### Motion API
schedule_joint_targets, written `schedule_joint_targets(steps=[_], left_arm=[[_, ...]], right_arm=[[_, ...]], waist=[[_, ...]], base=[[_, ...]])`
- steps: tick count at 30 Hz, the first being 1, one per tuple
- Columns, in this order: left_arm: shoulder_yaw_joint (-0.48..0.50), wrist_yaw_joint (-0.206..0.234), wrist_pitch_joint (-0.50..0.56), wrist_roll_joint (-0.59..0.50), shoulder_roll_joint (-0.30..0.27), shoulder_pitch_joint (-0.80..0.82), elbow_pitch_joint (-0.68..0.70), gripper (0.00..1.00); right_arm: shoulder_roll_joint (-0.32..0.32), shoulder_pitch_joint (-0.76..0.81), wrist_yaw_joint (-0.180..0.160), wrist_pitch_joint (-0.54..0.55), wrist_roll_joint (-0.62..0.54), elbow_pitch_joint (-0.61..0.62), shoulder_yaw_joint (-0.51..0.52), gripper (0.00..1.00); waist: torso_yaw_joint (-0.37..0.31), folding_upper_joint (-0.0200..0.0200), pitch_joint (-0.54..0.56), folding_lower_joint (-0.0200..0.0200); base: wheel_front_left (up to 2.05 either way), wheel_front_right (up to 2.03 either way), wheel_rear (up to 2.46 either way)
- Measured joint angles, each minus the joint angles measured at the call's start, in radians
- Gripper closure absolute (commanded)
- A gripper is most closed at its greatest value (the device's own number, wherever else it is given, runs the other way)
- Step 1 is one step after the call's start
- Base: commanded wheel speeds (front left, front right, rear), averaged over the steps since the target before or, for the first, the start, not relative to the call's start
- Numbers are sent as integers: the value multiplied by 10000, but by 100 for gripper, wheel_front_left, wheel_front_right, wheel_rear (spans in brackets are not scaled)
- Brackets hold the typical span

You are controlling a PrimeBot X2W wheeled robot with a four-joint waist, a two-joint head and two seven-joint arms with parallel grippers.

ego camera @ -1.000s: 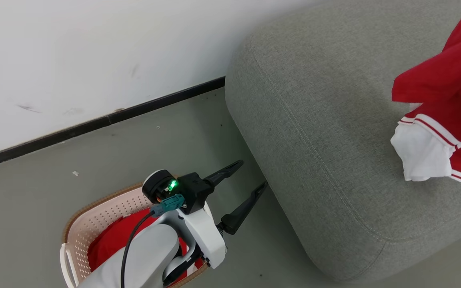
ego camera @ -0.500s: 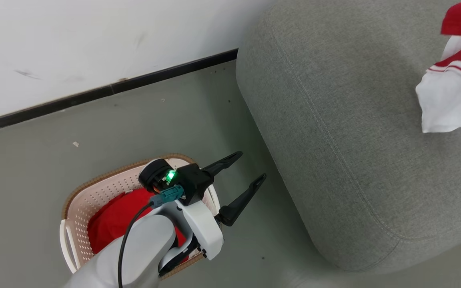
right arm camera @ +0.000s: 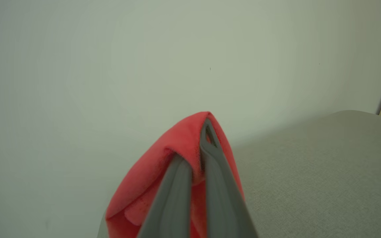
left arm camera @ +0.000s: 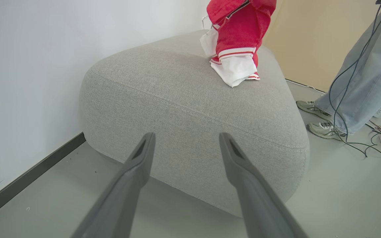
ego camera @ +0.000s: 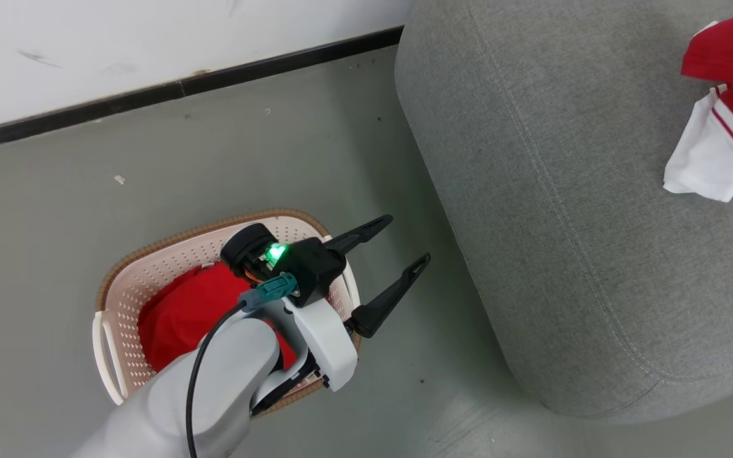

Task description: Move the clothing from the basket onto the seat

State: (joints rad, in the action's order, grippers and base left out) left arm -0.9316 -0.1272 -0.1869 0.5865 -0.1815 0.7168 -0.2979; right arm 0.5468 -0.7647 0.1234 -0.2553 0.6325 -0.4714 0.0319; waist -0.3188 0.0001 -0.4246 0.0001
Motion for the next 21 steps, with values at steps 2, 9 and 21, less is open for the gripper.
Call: schedule_joint_targets(steps=[2, 9, 21], left_arm=[[-4, 0, 12, -50, -50, 83, 19, 0], [-23, 0, 48, -159, -150, 237, 96, 0], [-86, 0, 36, -169, -291, 359, 90, 0]], right_arm=[[-69, 97, 0, 0, 0, -245, -61, 100], [-178, 514, 0, 0, 2, -1016, -86, 100], [-614, 1094, 0, 0, -430, -2383, -1080, 100]], waist=[[30, 0, -122, 0], [74, 0, -479, 0], [-18, 0, -490, 0]], base=[[0, 0, 0], [0, 0, 0], [0, 0, 0]])
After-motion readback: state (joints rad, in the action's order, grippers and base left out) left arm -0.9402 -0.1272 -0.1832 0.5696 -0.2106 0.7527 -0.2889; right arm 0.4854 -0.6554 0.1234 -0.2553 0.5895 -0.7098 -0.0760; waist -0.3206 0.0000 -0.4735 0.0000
